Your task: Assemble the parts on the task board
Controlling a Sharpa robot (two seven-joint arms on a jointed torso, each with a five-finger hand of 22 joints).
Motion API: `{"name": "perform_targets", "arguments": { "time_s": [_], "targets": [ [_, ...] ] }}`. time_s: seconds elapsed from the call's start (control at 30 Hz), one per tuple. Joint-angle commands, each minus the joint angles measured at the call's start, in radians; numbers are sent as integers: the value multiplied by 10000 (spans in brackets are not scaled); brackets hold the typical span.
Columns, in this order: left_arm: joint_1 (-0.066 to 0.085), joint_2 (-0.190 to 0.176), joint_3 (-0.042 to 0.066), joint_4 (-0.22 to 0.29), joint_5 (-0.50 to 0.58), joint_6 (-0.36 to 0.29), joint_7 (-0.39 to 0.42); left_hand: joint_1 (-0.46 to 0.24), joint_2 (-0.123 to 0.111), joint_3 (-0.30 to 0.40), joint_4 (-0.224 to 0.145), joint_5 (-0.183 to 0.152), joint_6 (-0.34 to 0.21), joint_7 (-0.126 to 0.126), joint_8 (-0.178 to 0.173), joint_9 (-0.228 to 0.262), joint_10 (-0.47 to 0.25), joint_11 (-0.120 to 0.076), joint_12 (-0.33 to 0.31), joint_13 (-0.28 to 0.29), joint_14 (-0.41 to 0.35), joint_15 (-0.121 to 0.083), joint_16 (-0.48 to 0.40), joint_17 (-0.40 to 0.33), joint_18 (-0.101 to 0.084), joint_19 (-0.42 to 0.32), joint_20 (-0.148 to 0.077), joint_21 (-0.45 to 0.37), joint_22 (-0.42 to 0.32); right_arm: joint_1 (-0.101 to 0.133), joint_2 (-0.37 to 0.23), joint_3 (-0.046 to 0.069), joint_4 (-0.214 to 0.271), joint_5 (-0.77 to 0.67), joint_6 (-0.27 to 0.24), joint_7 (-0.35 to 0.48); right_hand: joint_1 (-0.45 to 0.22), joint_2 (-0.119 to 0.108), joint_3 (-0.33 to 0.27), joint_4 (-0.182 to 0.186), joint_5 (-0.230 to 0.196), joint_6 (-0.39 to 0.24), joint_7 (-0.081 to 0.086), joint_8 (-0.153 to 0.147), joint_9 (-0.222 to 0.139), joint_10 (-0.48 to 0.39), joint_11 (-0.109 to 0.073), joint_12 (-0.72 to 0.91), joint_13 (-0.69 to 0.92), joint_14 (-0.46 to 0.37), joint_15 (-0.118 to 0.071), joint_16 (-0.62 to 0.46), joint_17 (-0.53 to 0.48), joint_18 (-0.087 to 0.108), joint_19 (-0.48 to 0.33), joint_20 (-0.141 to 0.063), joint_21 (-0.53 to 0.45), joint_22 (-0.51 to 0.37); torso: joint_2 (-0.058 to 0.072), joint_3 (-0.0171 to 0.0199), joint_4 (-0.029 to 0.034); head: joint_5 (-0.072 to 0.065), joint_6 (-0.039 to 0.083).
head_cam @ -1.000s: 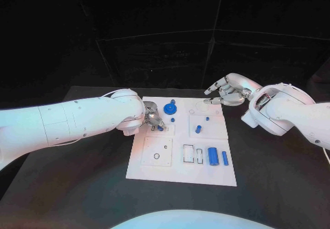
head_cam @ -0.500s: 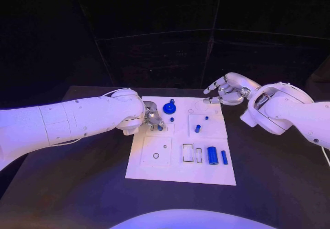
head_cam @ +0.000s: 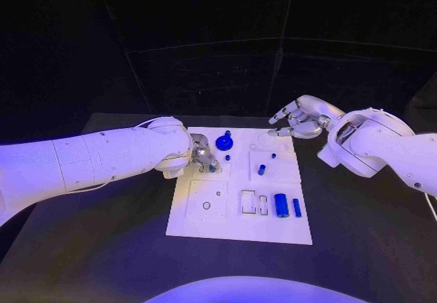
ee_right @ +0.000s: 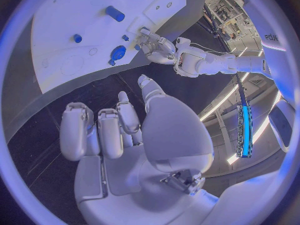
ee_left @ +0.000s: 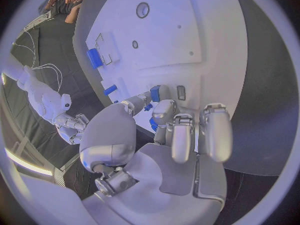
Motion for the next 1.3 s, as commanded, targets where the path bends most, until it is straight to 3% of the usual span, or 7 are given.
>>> {"name": "perform_targets", "arguments": {
  "time_s": [0.03,0.33,0.53,0.7,0.83,0.97,1.3],
  "targets": [
    [9,12,3,-37,-18,-51,-34,-280,-14,-359,144,-53,127,-4,-10,-29,85,30,38,6,1039,-44,31,2634,-193,194,-40,51,363,22,5,8,8,-25,-22,59,-33,46,-88,13,59,-18,-46,64,9,-18,-19,-40,-21,486,-65,-50,183,107,-17,-32,-56,-25,-1,-1,-1,-5,18],
    [12,-87,11,-6,-19,-181,35,-151,-253,-2963,775,-1208,168,-46,-46,-132,82,-6,37,1,1039,-74,31,2634,-198,200,-78,54,427,21,3,8,-42,-12,-33,76,-106,35,-176,98,46,-31,-46,82,6,-20,-19,-44,-35,487,-65,-66,176,107,-14,-35,-68,-34,-3,-7,5,-35,42],
    [82,-345,74,195,32,-165,105,137,-318,-3871,1035,-1294,84,-22,-69,-166,-74,12,-180,-253,1039,-70,31,2634,-152,115,-78,-106,233,21,2,8,-89,25,-78,91,-106,35,-176,98,46,-31,-46,82,6,-20,-19,-44,-35,487,-65,-66,176,107,-14,-35,-68,-34,-1,1,-4,-19,51],
    [129,-533,524,287,77,45,155,788,-98,-4530,1166,-1295,-257,102,-186,-227,-610,123,-883,-1078,1039,4,31,2634,-76,-44,-22,-406,-124,21,-7,8,-113,55,-118,105,-114,34,-189,109,41,-33,-47,85,6,-28,-19,-56,-47,486,-65,-71,171,109,-17,-36,-73,-42,4,-7,5,-38,75],
    [254,-661,1127,211,94,566,240,1372,128,-4843,1147,-1261,-920,373,-707,-510,-951,339,-1322,-1640,1039,168,31,2634,-31,-154,110,-624,-372,21,-8,7,-153,73,-131,111,-114,34,-190,110,41,-33,-47,86,6,-27,-19,-55,-46,486,-65,-71,171,109,-18,-36,-74,-44,-1,0,11,-36,106],
    [563,-532,1389,-267,85,991,338,1619,292,-5327,1320,-1268,-1088,538,-1111,-822,-736,487,-988,-1380,1039,299,31,2634,-63,-62,261,-509,-190,20,15,7,-211,80,-135,111,-114,37,-194,115,45,-36,-47,86,6,-23,-18,-48,-41,492,-66,-57,197,107,-13,-36,-70,-34,0,-12,19,-37,134],
    [785,355,1295,-2095,-456,1977,354,1946,667,-5672,1462,-1259,-706,481,-1110,-958,-635,447,-791,-1280,1039,299,31,2634,-75,-5,277,-433,-67,19,115,7,-286,84,-132,131,-104,49,-207,129,92,-44,-48,92,4,-21,-20,-44,-41,494,-67,-60,198,105,-7,-37,-68,-27,19,-18,-6,85,155]
  ]
}}
